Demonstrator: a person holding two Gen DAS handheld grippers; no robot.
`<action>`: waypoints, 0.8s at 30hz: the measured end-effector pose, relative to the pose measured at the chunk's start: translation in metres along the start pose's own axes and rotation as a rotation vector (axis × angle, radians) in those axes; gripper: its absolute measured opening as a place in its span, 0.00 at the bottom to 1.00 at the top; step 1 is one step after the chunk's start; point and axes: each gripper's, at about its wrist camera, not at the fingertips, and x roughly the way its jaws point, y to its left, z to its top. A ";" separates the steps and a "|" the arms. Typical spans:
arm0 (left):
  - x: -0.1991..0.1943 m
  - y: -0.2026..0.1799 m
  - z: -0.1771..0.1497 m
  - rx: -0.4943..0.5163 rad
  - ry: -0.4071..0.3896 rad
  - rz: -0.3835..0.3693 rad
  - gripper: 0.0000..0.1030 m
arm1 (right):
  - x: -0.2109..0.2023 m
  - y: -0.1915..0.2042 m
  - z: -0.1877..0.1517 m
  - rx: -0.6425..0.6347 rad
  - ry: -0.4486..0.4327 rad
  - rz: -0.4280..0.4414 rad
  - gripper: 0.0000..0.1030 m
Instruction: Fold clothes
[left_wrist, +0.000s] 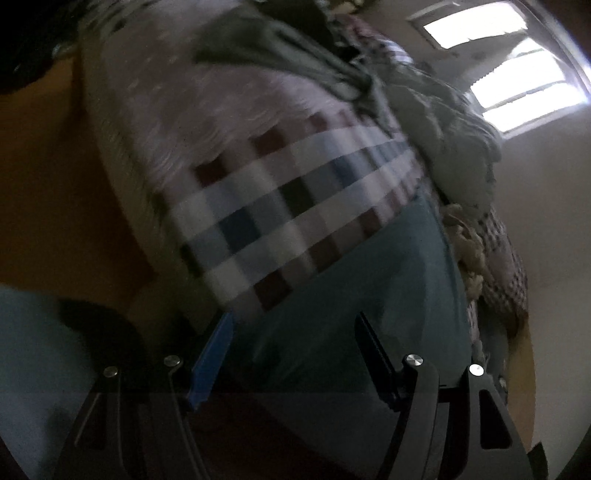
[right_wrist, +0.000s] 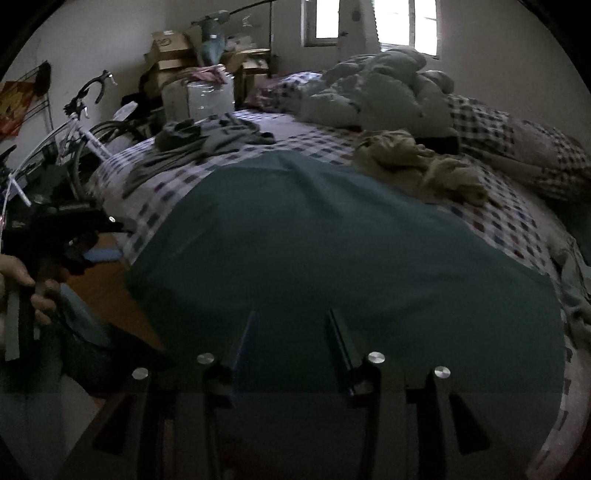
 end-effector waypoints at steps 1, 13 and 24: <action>0.003 0.003 -0.003 -0.023 0.013 0.002 0.71 | 0.000 0.000 0.000 0.002 -0.003 0.004 0.42; 0.021 0.016 -0.014 -0.105 0.053 -0.014 0.71 | -0.004 -0.002 -0.005 0.026 -0.001 0.000 0.43; 0.022 0.025 -0.017 -0.134 0.070 -0.019 0.71 | -0.001 0.007 -0.008 -0.017 0.010 0.006 0.43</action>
